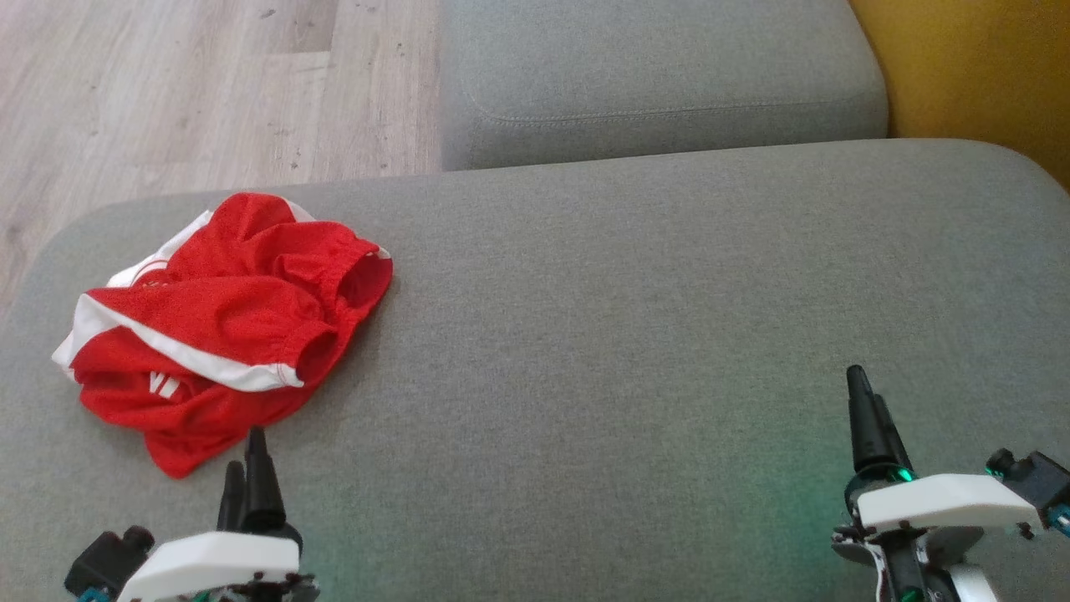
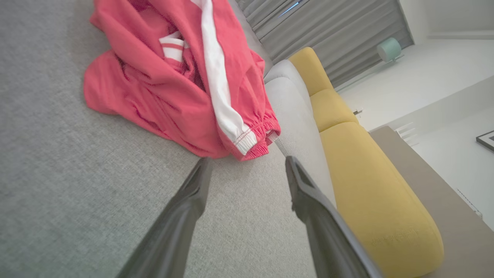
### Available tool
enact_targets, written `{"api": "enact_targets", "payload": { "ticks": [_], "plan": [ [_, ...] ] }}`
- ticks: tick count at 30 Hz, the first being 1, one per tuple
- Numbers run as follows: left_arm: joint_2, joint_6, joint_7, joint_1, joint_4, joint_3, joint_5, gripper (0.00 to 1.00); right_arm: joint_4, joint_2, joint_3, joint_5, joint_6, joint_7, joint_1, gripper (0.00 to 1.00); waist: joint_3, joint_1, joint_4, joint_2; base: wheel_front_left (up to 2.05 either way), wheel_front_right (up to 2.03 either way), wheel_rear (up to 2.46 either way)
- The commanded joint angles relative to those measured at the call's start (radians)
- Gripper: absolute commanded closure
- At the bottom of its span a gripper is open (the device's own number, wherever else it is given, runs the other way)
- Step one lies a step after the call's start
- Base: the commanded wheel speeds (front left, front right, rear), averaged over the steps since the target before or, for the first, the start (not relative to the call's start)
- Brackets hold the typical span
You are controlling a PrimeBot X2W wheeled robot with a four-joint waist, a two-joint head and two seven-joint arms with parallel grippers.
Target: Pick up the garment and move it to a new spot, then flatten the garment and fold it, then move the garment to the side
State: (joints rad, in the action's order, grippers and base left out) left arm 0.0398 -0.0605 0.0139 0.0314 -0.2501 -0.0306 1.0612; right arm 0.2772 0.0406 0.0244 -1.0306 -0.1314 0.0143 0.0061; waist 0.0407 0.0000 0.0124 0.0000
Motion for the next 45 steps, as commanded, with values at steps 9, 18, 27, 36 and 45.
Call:
{"api": "enact_targets", "payload": {
  "ticks": [9,18,27,36,45],
  "plan": [
    [0.009,0.021,0.035,-0.02,0.05,-0.012,-0.132,0.0,-0.052,0.006,0.041,0.139,0.0,0.036,-0.023,0.0,0.013,0.0,0.004,0.0,0.0,0.0,0.0],
    [0.013,0.036,0.062,-0.013,0.065,-0.032,-0.248,0.0,-0.069,0.006,0.063,0.245,0.0,0.062,-0.014,0.0,0.021,0.0,0.009,0.0,0.0,0.0,0.0],
    [0.014,0.035,0.089,-0.002,0.093,-0.05,-0.348,0.0,-0.074,0.007,0.075,0.355,0.0,0.089,-0.005,0.0,0.027,0.0,0.017,0.0,0.0,0.0,0.0],
    [0.013,0.038,0.115,0.01,0.121,-0.062,-0.462,0.0,-0.079,0.007,0.098,0.463,0.0,0.115,-0.001,0.0,0.033,0.0,0.014,0.0,0.0,0.0,0.0],
    [0.012,0.044,0.142,0.018,0.138,-0.077,-0.578,0.0,-0.088,0.008,0.123,0.574,0.001,0.142,0.005,0.0,0.037,0.0,0.007,0.0,0.0,0.0,0.0]
  ]
}}
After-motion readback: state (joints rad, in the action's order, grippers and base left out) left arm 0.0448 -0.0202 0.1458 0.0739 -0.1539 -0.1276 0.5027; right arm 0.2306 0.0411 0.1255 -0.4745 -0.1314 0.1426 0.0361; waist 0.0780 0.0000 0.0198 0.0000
